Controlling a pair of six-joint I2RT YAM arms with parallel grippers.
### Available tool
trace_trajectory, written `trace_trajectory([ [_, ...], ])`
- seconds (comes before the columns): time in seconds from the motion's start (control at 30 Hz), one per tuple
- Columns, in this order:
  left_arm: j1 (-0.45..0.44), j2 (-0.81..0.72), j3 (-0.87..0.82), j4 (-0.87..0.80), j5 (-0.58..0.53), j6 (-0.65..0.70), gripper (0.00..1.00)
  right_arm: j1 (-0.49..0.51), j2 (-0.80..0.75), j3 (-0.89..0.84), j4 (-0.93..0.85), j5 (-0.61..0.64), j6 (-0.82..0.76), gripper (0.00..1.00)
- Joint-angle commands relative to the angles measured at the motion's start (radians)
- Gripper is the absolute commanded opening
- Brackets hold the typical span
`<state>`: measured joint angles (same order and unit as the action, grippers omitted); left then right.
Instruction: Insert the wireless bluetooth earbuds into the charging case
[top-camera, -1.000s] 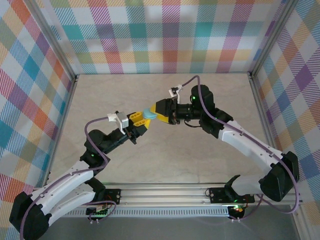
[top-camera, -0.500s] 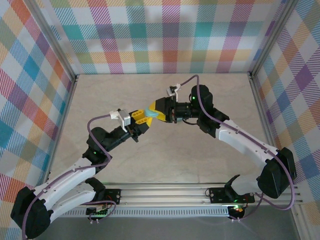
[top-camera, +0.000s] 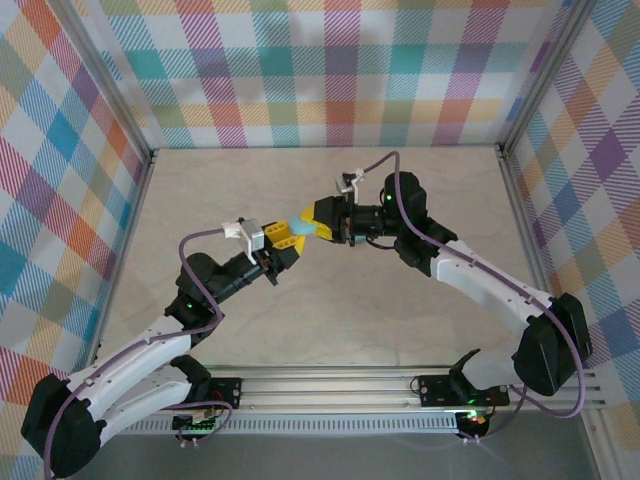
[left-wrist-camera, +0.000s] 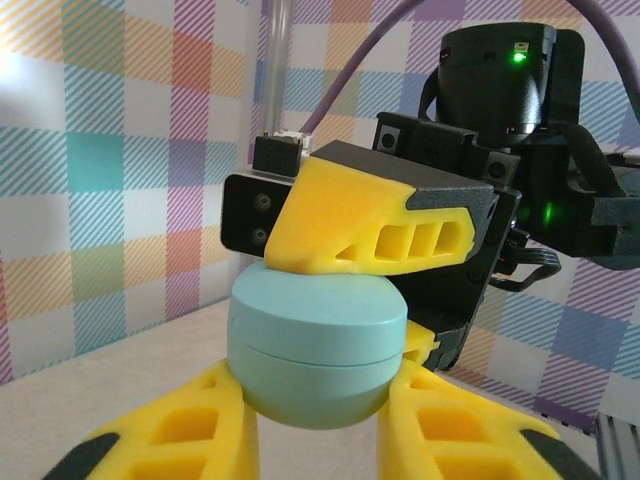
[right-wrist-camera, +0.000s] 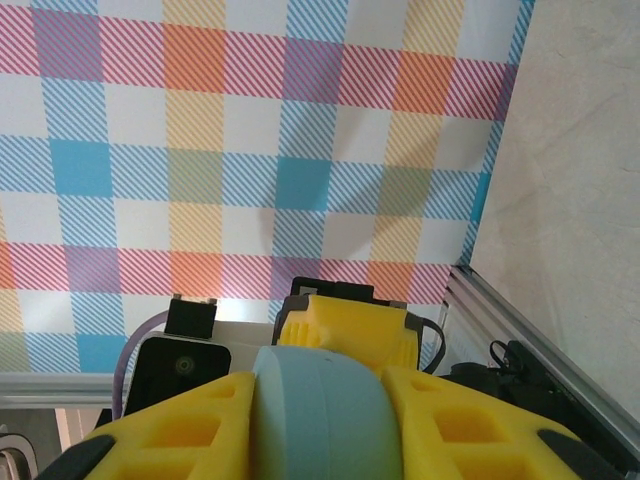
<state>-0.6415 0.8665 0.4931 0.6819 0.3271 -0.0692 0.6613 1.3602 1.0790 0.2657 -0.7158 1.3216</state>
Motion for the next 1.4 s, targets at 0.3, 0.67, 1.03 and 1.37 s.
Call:
trace_trajectory([
  [0.3,-0.012,-0.092,0.052,-0.380,-0.149,0.061,0.81,-0.146,-0.036,-0.006,-0.331,0.062,-0.314,0.25],
  [0.67,-0.012,-0.157,0.027,-0.615,-0.266,0.087,1.00,-0.153,0.133,-0.073,-0.417,0.106,-0.523,0.24],
  [1.03,-0.012,-0.161,0.008,-0.659,-0.315,0.070,1.00,-0.125,0.442,-0.088,-0.303,0.056,-0.556,0.22],
  [1.37,-0.012,-0.147,-0.037,-0.612,-0.331,0.052,1.00,-0.125,0.568,-0.025,-0.349,0.080,-0.614,0.27],
])
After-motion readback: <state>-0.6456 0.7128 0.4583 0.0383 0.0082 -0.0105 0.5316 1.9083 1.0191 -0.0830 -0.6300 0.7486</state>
